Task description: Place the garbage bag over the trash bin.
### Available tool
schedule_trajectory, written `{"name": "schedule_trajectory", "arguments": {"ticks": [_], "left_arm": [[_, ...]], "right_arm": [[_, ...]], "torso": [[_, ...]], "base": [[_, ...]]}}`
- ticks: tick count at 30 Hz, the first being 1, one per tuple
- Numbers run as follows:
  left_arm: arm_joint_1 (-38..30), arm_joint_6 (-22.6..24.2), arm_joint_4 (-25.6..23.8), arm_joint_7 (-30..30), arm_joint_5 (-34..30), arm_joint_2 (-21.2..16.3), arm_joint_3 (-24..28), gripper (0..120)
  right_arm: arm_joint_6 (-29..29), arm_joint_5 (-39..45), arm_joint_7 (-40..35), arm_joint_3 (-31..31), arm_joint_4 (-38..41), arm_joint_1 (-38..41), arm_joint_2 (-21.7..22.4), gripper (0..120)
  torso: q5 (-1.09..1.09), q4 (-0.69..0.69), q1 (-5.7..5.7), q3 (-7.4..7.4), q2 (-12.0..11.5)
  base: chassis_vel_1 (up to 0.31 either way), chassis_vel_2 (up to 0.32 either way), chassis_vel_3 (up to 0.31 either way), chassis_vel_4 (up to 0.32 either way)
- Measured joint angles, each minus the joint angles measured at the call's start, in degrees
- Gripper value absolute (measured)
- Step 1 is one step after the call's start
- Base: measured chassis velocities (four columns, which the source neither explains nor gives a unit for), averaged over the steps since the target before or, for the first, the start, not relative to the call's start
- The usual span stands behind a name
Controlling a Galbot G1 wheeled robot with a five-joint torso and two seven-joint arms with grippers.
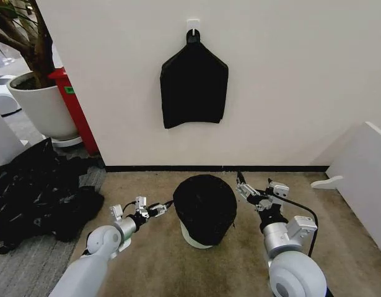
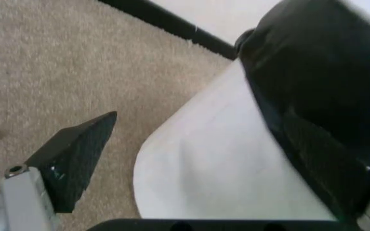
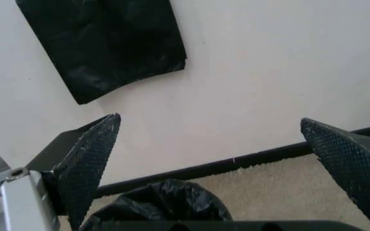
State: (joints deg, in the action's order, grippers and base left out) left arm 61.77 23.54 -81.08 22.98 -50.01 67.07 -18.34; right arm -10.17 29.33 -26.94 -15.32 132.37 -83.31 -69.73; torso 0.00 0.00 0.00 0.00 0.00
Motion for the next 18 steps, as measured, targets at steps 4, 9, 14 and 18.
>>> {"name": "schedule_trajectory", "arguments": {"ticks": [4,9,14,18], "left_arm": [[-0.1,-0.6,1.9,1.4,2.4,0.0,0.9,100],[1.1,-1.7,0.2,3.2,3.9,-0.1,1.3,100],[1.5,-1.4,-1.7,3.0,3.2,-1.2,0.5,100],[1.6,-1.1,-2.3,3.0,3.1,-1.8,0.3,100]], "right_arm": [[-0.1,-0.1,0.0,0.3,-0.1,-0.1,-0.1,100],[-0.1,-0.5,0.3,0.7,-1.1,0.0,-0.4,100],[-0.2,-0.7,0.5,1.1,-1.8,0.6,-0.9,100],[-0.3,-0.7,0.5,1.2,-2.0,0.9,-1.1,100]], "torso": [[0.00,0.00,0.00,0.00,0.0],[0.00,0.00,0.00,0.00,0.0],[0.00,0.00,0.00,0.00,0.0],[0.00,0.00,0.00,0.00,0.0]], "base": [[0.000,0.000,0.000,0.000],[0.000,0.000,0.000,0.000],[0.000,0.000,0.000,0.000],[0.000,0.000,0.000,0.000]]}}
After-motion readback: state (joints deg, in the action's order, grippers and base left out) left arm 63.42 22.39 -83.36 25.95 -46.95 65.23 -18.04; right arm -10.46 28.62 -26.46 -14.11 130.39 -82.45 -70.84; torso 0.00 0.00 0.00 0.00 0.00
